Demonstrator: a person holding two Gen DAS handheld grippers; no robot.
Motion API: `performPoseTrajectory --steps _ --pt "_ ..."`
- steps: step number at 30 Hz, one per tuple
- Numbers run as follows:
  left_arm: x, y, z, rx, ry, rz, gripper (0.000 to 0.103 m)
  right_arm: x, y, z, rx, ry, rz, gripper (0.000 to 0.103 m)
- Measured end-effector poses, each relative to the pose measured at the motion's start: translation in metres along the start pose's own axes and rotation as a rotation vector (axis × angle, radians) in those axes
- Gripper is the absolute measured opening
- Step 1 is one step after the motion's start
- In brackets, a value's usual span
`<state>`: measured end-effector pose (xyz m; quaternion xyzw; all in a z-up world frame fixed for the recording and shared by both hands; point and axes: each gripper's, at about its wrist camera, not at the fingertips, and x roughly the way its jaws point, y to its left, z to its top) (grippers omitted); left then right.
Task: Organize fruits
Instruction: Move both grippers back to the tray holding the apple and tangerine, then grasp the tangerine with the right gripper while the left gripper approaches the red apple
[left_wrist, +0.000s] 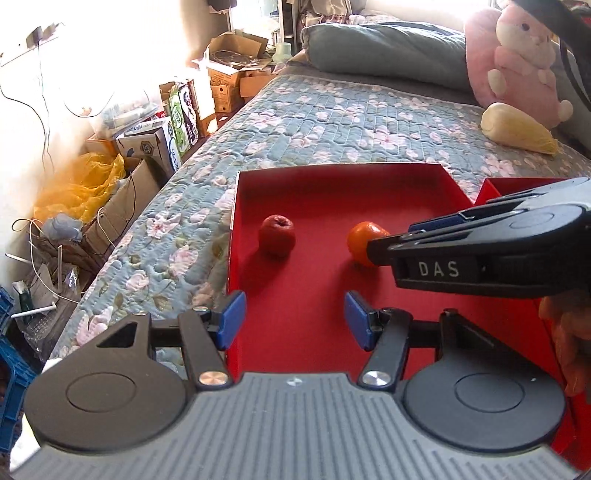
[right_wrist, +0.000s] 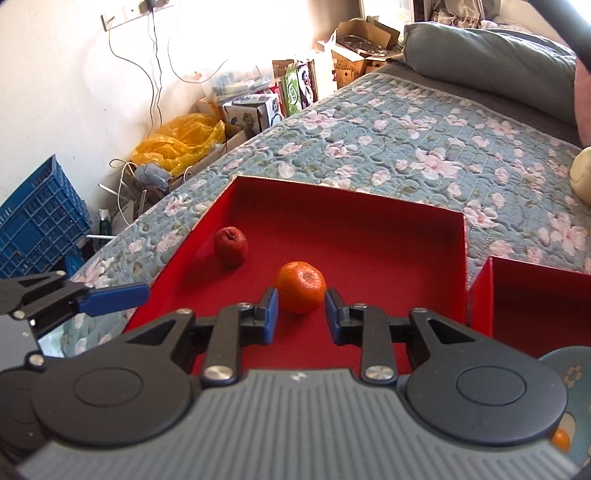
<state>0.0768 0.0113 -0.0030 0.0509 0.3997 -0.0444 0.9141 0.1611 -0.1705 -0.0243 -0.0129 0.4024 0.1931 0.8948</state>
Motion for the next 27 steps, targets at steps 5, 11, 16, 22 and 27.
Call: performPoseTrajectory --steps 5,11,16,22,27 --pt "0.013 -0.004 0.0 0.039 0.004 -0.003 0.065 0.023 0.003 0.003 -0.023 0.027 -0.031 0.048" --pt "0.027 -0.001 0.003 0.039 0.018 0.016 0.065 0.042 0.006 0.002 -0.049 0.05 -0.035 0.043" --pt "0.038 -0.006 0.01 0.053 0.011 0.054 0.065 0.026 0.002 0.003 -0.023 -0.003 -0.075 0.043" --pt "0.058 -0.009 0.026 0.067 0.001 0.085 0.065 -0.018 -0.016 -0.001 0.067 -0.097 -0.071 0.043" --pt "0.064 -0.013 0.036 0.089 -0.051 0.126 0.065 -0.048 -0.018 -0.012 0.078 -0.131 -0.055 0.043"
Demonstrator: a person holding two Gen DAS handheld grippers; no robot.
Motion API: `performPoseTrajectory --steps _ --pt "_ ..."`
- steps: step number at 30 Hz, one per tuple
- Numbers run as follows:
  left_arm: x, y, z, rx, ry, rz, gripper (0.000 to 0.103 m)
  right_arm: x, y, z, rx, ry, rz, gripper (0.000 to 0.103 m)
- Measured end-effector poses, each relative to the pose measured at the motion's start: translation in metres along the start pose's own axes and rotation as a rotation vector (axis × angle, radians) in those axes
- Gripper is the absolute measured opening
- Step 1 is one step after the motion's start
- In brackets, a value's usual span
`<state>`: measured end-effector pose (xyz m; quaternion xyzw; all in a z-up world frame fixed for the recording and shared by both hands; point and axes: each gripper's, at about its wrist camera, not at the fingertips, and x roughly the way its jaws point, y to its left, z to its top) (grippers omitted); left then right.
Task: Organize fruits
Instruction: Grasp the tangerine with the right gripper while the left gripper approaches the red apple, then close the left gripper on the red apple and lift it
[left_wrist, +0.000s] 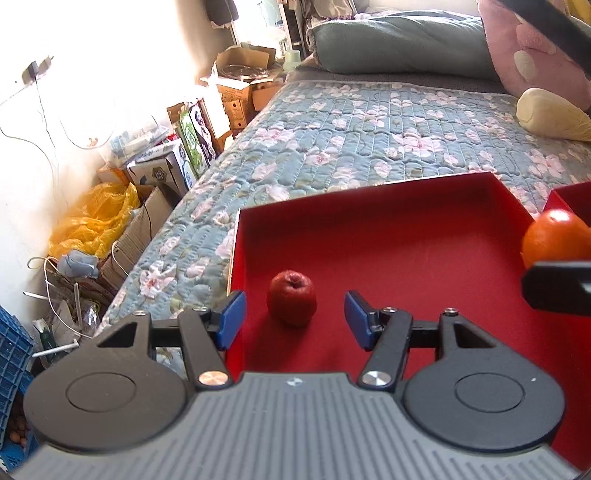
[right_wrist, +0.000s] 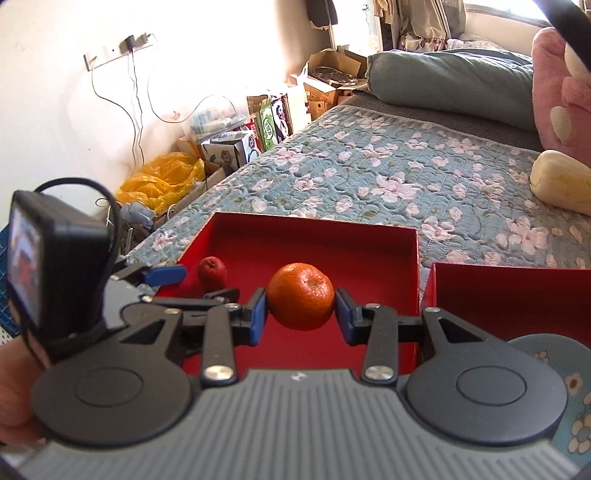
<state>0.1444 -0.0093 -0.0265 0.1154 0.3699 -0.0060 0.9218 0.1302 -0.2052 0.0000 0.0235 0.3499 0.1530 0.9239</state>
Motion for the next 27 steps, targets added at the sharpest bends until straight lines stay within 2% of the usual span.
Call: performPoseTrajectory --steps 2,6,10,16,18,20,27 --pt "0.001 -0.004 0.001 0.012 -0.006 -0.007 0.065 -0.007 -0.003 -0.004 0.01 0.001 0.007 0.043" --pt "0.013 -0.003 0.001 0.009 0.031 -0.002 0.065 -0.013 -0.004 -0.009 0.006 0.011 0.017 0.043" --pt "0.022 0.003 0.003 -0.007 0.033 -0.04 0.059 -0.015 -0.001 -0.01 0.0 0.007 0.025 0.043" --pt "0.031 0.015 0.007 -0.099 0.051 -0.11 0.057 -0.018 0.001 -0.013 -0.008 0.002 0.022 0.043" --pt "0.032 0.016 0.007 -0.115 0.049 -0.13 0.052 -0.02 0.001 -0.016 -0.005 0.006 0.021 0.043" --pt "0.031 0.016 0.007 -0.115 0.045 -0.142 0.037 -0.023 0.001 -0.018 -0.003 0.007 0.019 0.043" --pt "0.025 0.013 0.006 -0.106 0.051 -0.159 0.037 -0.036 -0.001 -0.026 -0.003 -0.003 0.005 0.043"
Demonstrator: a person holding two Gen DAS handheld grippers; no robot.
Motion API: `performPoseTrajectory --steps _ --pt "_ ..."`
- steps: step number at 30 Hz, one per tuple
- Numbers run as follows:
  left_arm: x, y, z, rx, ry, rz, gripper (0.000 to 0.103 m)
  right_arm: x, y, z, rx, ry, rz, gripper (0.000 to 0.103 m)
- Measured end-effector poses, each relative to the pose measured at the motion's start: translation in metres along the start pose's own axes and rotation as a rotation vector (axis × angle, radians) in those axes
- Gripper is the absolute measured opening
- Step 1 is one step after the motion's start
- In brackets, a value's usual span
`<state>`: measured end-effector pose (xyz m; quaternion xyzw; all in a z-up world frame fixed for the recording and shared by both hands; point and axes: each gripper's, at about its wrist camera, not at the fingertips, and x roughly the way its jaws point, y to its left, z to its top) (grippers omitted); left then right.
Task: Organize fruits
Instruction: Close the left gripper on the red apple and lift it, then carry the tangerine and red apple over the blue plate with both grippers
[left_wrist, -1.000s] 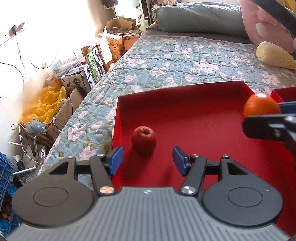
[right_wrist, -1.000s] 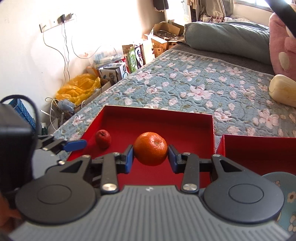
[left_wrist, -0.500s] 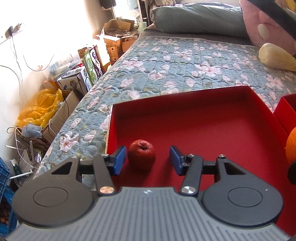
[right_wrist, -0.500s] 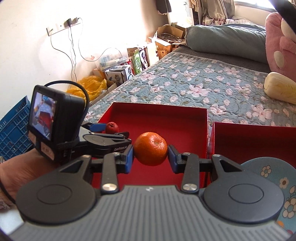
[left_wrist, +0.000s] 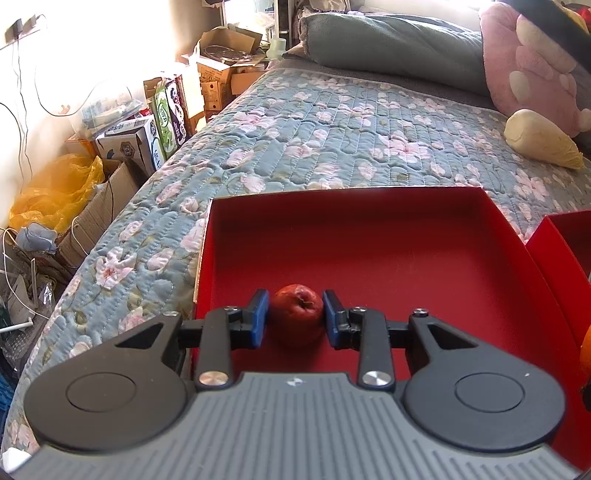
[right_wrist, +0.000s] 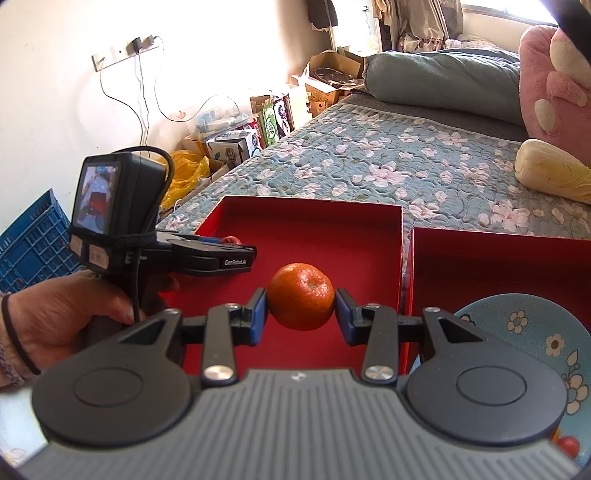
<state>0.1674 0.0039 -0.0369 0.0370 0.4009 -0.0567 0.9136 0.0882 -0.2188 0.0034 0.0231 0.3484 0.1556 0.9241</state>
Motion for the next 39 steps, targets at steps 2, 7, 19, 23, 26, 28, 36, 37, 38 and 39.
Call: performPoseTrajectory --steps 2,7,19,23,26,28,36,37,38,39 --pt "-0.004 -0.002 -0.001 0.0 -0.001 -0.003 0.037 -0.004 0.0 -0.002 -0.001 -0.002 -0.001 0.043" --pt "-0.017 -0.012 -0.006 0.021 -0.012 -0.006 0.037 -0.013 -0.003 -0.009 0.005 -0.002 0.003 0.043" --pt "-0.054 -0.044 -0.027 0.089 -0.03 -0.02 0.037 -0.045 -0.011 -0.025 0.025 -0.021 -0.002 0.043" --pt "-0.062 -0.047 -0.033 0.094 -0.028 -0.003 0.037 -0.056 -0.015 -0.033 0.029 -0.02 -0.002 0.043" --pt "-0.069 -0.053 -0.039 0.101 -0.027 -0.008 0.037 -0.064 -0.018 -0.041 0.031 -0.017 -0.004 0.043" --pt "-0.073 -0.058 -0.042 0.11 -0.03 -0.012 0.037 -0.069 -0.02 -0.046 0.034 -0.016 -0.007 0.043" --pt "-0.089 -0.074 -0.051 0.13 -0.045 -0.019 0.037 -0.088 -0.031 -0.057 0.053 -0.034 -0.016 0.043" --pt "-0.091 -0.075 -0.051 0.13 -0.047 -0.019 0.037 -0.09 -0.033 -0.058 0.056 -0.036 -0.016 0.043" --pt "-0.093 -0.076 -0.051 0.13 -0.049 -0.02 0.037 -0.092 -0.035 -0.059 0.059 -0.038 -0.018 0.043" --pt "-0.094 -0.078 -0.051 0.132 -0.051 -0.019 0.037 -0.094 -0.038 -0.061 0.061 -0.04 -0.019 0.043"
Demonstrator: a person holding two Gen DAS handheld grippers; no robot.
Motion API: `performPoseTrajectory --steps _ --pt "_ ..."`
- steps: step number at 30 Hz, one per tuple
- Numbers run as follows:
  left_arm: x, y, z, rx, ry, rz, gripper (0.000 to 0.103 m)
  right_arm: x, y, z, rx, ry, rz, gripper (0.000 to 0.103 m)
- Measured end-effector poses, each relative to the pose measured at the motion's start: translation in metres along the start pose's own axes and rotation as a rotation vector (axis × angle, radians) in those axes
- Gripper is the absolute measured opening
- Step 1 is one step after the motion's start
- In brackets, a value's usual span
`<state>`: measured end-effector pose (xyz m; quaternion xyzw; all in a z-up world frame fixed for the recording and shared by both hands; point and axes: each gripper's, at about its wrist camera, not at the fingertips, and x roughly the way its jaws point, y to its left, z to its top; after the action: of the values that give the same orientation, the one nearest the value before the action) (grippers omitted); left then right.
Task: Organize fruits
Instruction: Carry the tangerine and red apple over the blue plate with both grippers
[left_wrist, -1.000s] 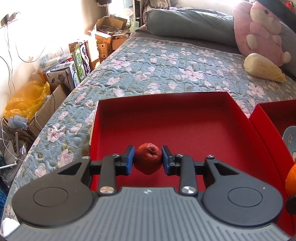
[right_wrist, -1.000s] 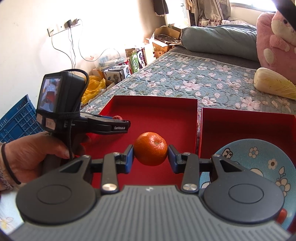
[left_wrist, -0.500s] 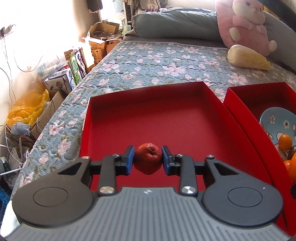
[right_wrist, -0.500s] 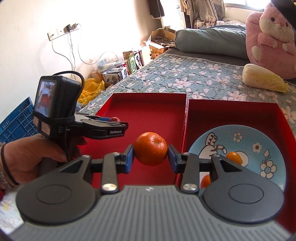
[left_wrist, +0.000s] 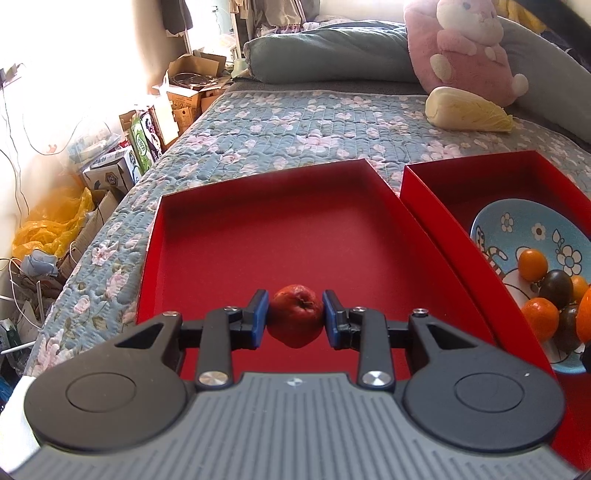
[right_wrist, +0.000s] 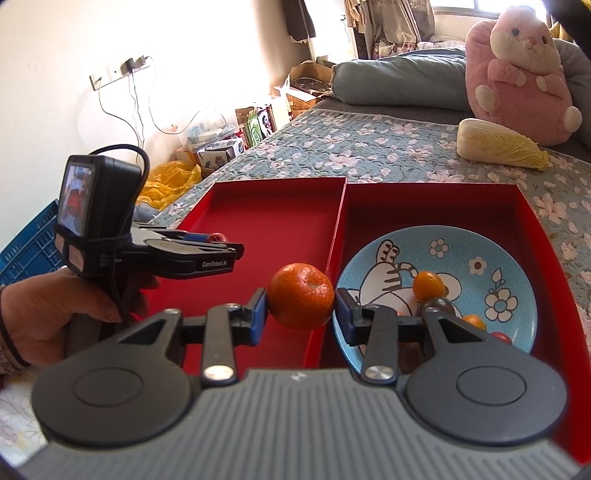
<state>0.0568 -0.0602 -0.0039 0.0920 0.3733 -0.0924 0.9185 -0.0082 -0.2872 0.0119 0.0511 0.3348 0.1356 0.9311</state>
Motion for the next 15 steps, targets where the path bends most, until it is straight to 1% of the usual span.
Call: performPoseTrajectory --steps 4,9,15 --pt "-0.006 -0.006 0.004 0.011 -0.016 -0.004 0.037 -0.006 -0.008 -0.005 0.009 -0.004 -0.01 0.043" --pt "-0.013 -0.018 0.013 0.01 -0.036 -0.027 0.037 -0.013 -0.021 -0.01 0.028 -0.011 -0.029 0.043" --pt "-0.023 -0.049 0.03 0.037 -0.066 -0.089 0.037 -0.02 -0.038 -0.015 0.057 -0.022 -0.057 0.043"
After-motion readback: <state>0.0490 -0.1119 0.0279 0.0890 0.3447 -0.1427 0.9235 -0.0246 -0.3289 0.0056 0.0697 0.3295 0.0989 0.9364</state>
